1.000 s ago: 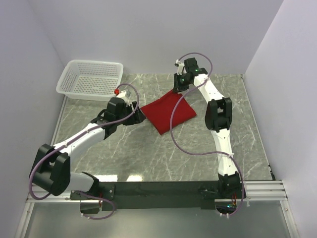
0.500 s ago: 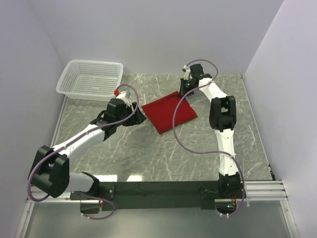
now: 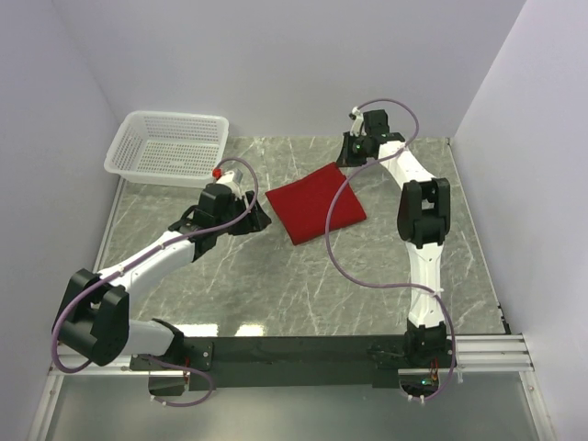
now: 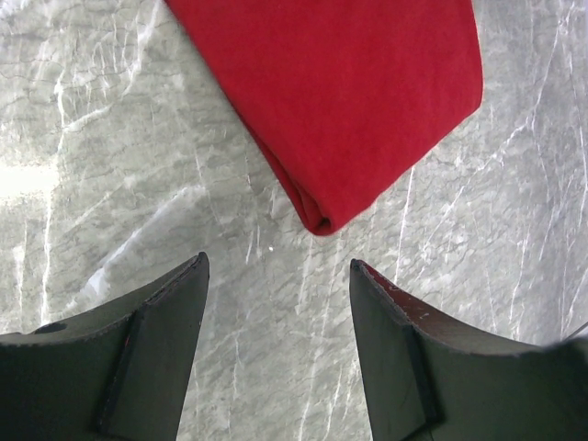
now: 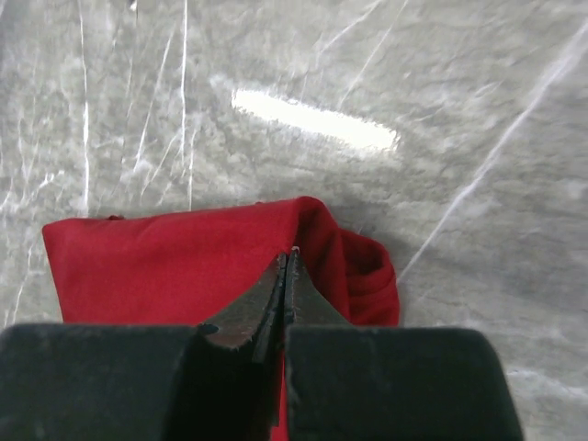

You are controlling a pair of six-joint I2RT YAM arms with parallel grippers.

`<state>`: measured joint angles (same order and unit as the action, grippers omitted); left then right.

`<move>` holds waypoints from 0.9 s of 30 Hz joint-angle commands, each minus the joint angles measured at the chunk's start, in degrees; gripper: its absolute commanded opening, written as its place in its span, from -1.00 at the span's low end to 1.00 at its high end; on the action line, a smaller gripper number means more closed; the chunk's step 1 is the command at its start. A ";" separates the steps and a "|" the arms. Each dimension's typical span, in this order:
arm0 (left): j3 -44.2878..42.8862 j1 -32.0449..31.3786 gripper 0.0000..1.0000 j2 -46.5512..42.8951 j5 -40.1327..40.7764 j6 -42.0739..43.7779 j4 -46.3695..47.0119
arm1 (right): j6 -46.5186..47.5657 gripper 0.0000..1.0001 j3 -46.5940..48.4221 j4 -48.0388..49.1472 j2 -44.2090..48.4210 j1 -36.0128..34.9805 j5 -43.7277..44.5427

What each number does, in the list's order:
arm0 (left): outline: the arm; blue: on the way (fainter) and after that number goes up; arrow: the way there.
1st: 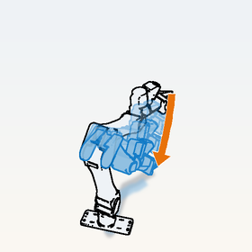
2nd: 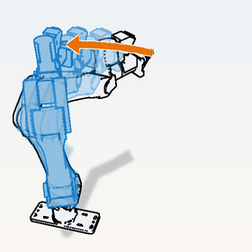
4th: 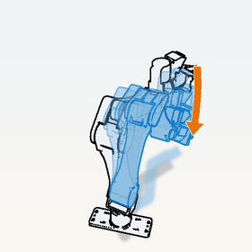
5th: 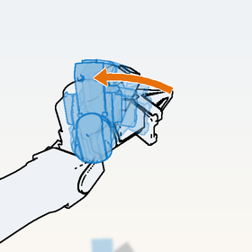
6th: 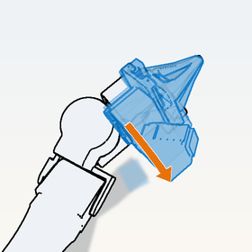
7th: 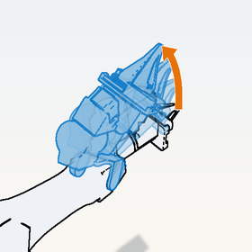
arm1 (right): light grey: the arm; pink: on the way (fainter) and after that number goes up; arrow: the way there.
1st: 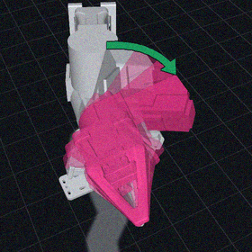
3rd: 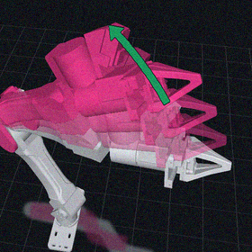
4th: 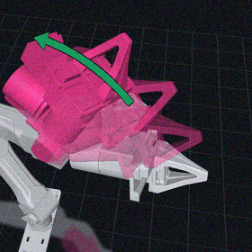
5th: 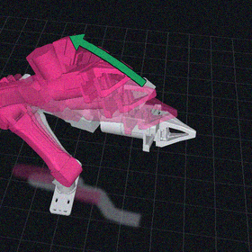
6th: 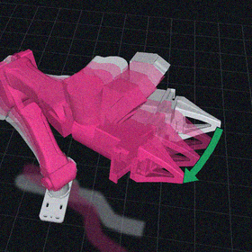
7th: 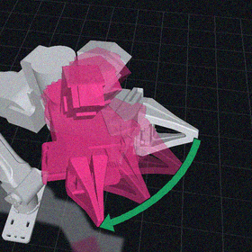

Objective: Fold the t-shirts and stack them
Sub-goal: Fold the tshirt, then neatly place the folded tshirt to the corner

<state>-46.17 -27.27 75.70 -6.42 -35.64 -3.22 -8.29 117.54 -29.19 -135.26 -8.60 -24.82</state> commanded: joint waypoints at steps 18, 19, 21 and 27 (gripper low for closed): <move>-4.00 -1.65 0.35 3.84 -4.30 0.83 4.54 | 2.49 -0.15 4.73 -1.93 1.57 2.27 11.28; -4.71 -2.08 0.35 4.27 -4.66 0.83 4.54 | 3.02 -0.08 2.89 -1.66 3.76 2.53 10.94; -6.64 -2.44 0.34 5.94 -5.79 0.83 5.07 | 5.46 -0.05 0.60 -0.96 6.40 3.59 5.62; -10.95 -4.72 0.20 12.88 -10.63 -1.10 10.69 | 17.94 -0.48 -14.86 -4.71 16.96 5.00 -22.94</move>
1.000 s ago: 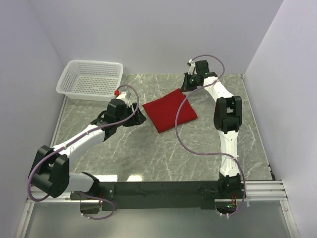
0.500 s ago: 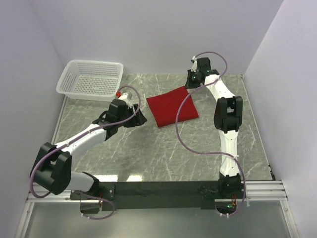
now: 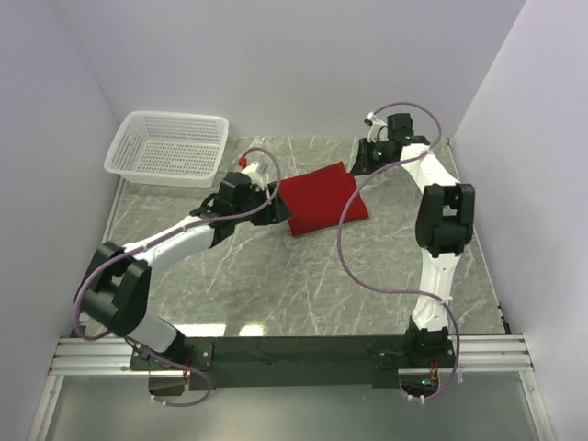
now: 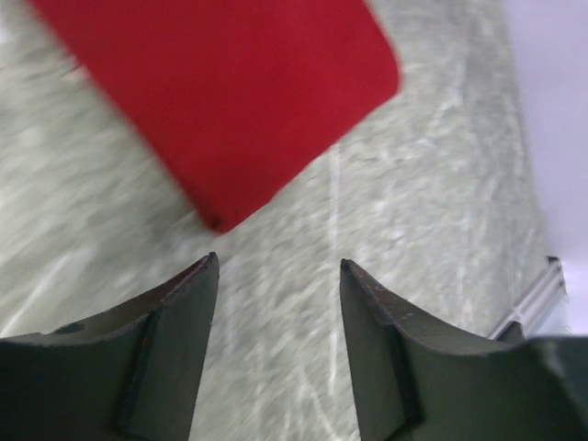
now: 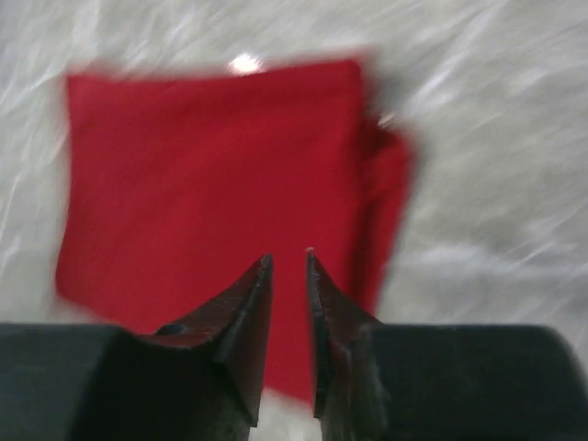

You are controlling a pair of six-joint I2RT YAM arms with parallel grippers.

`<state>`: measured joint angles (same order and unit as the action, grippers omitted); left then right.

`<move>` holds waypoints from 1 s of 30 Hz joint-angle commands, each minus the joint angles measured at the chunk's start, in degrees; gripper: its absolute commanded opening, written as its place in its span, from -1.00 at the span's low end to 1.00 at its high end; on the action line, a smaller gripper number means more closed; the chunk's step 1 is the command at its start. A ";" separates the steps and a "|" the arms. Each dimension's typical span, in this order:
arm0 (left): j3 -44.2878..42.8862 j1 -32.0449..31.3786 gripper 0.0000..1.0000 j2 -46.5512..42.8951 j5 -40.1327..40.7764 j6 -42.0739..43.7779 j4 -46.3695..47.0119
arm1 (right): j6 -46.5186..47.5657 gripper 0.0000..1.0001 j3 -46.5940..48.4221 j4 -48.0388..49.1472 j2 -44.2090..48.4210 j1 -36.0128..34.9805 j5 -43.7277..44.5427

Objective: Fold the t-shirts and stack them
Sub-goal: Neatly place the folded tshirt to the corner

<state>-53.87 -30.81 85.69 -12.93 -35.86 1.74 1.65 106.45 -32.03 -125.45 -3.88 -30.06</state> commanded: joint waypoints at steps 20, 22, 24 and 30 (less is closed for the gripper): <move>-15.56 -2.50 -0.29 28.12 -0.96 -0.01 2.32 | 2.13 -0.95 -7.58 -5.50 -2.78 1.94 -5.97; -16.27 -2.15 -0.27 28.83 1.14 0.70 1.52 | 2.13 -0.94 -7.14 -5.76 -2.70 2.03 -5.71; -16.53 -2.06 -0.25 28.66 2.20 1.49 1.69 | 2.57 -0.92 -6.61 -5.93 -2.00 2.38 -6.14; -16.10 -2.24 -0.06 21.29 10.19 4.65 -0.51 | 3.10 -0.75 -3.90 -6.38 1.86 5.09 -9.40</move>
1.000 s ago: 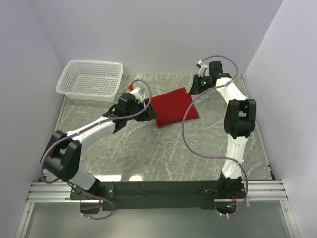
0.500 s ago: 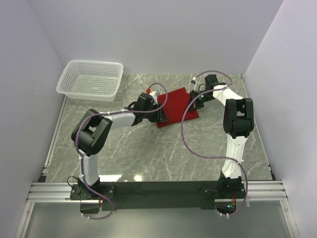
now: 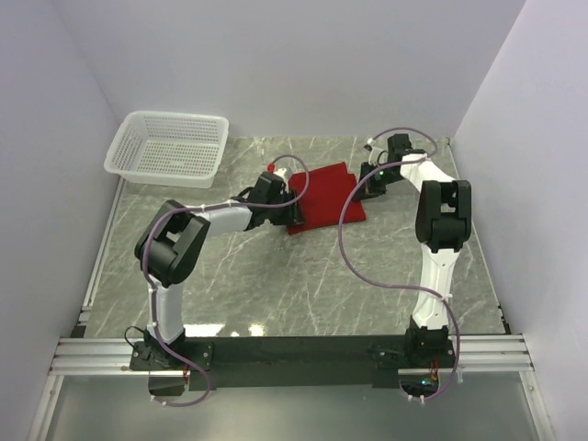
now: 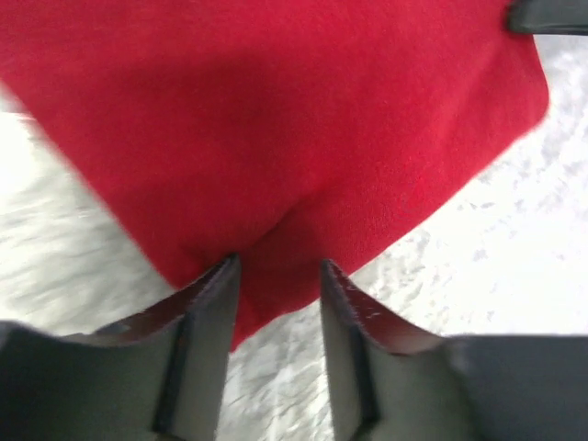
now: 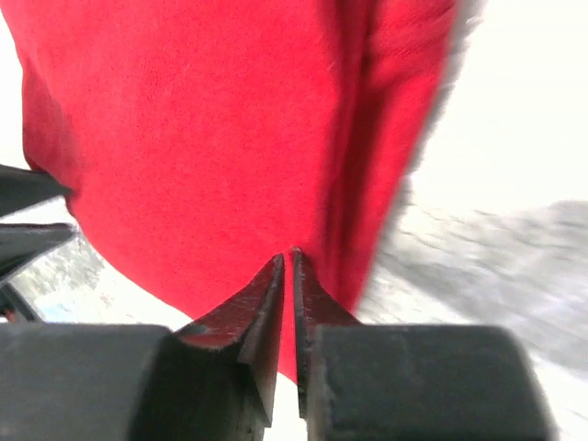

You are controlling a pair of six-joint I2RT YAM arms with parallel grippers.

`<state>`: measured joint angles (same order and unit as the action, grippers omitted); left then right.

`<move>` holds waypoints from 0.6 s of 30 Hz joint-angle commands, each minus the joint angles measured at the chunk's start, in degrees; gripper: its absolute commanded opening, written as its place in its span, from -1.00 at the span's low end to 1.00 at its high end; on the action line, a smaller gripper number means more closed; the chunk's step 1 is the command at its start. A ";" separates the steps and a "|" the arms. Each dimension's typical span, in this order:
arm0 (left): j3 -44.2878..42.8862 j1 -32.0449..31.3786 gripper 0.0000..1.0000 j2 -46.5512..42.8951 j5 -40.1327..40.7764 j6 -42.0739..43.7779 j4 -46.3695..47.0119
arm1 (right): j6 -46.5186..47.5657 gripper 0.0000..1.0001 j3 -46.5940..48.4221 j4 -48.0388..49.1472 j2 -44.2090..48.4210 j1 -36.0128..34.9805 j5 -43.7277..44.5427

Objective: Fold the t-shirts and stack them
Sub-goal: Neatly place the folded tshirt to the corner

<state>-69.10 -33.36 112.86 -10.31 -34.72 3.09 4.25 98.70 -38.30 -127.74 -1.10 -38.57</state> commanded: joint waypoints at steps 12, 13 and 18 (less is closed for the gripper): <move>11.96 0.84 0.53 -34.18 25.33 6.07 -7.48 | -10.93 0.76 18.29 -3.45 -6.28 1.37 7.80; 14.06 1.02 0.53 -37.07 25.16 5.72 -7.84 | -11.28 0.77 18.20 -2.83 -6.55 -0.29 9.20; 21.28 1.11 0.53 -45.08 24.54 1.77 -9.59 | -10.58 0.81 21.62 -4.06 -9.54 -3.29 12.89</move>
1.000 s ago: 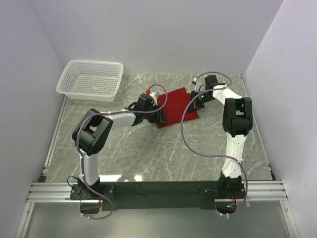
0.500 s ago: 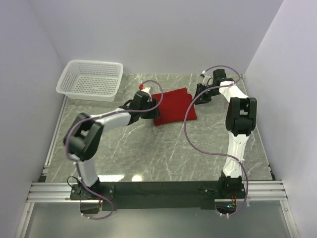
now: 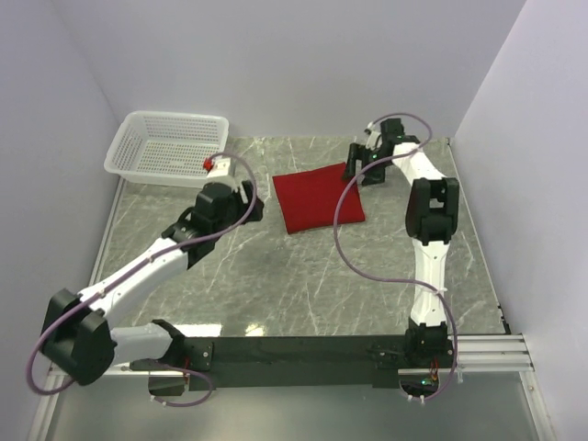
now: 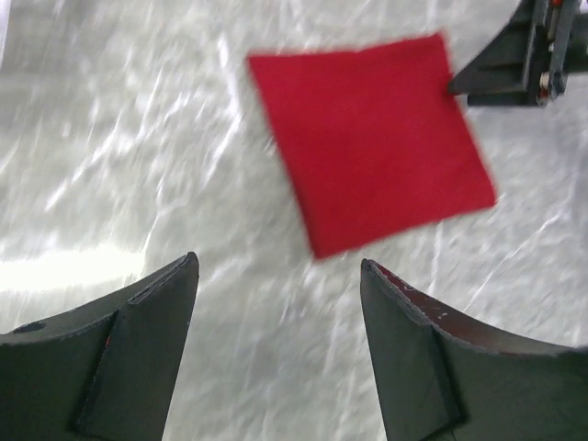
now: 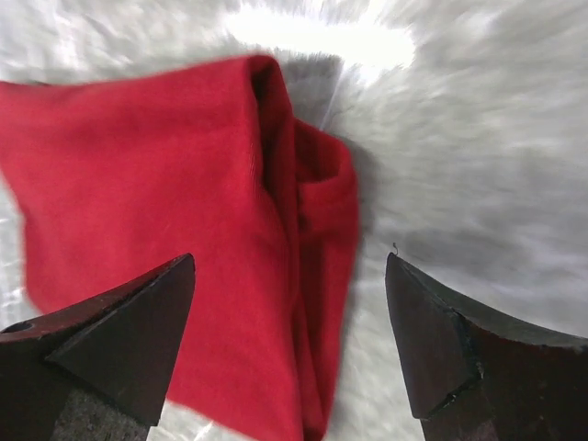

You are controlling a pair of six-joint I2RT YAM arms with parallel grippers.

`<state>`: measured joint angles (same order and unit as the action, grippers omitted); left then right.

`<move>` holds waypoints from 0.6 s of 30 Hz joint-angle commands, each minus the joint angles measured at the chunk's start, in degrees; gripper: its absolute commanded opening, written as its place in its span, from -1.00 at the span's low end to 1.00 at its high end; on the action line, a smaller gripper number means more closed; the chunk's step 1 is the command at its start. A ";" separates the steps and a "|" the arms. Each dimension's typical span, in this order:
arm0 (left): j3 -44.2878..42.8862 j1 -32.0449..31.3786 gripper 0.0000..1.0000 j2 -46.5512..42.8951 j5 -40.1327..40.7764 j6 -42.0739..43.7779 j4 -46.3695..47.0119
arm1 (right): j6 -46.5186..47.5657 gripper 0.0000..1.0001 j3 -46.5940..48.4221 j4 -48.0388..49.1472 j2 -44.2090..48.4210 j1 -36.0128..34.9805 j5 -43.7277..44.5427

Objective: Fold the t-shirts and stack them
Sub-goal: Neatly place the folded tshirt to the corner

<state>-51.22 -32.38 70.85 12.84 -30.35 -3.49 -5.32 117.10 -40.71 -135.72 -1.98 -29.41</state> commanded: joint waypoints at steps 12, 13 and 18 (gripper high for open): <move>12.90 0.13 0.53 -16.18 2.54 -7.62 -6.18 | 0.48 0.48 3.40 -4.03 -3.41 -5.84 8.49; 12.99 0.13 0.53 -16.36 2.45 -7.71 -6.36 | 0.84 0.42 3.31 -4.11 -3.24 -6.28 8.49; 13.78 0.21 0.53 -17.06 1.75 -8.59 -6.27 | 2.24 0.01 3.31 -5.26 -2.79 -7.34 9.11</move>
<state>-38.30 -32.38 54.78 14.46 -37.47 -10.24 -4.45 119.94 -43.70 -139.00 -7.79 -21.32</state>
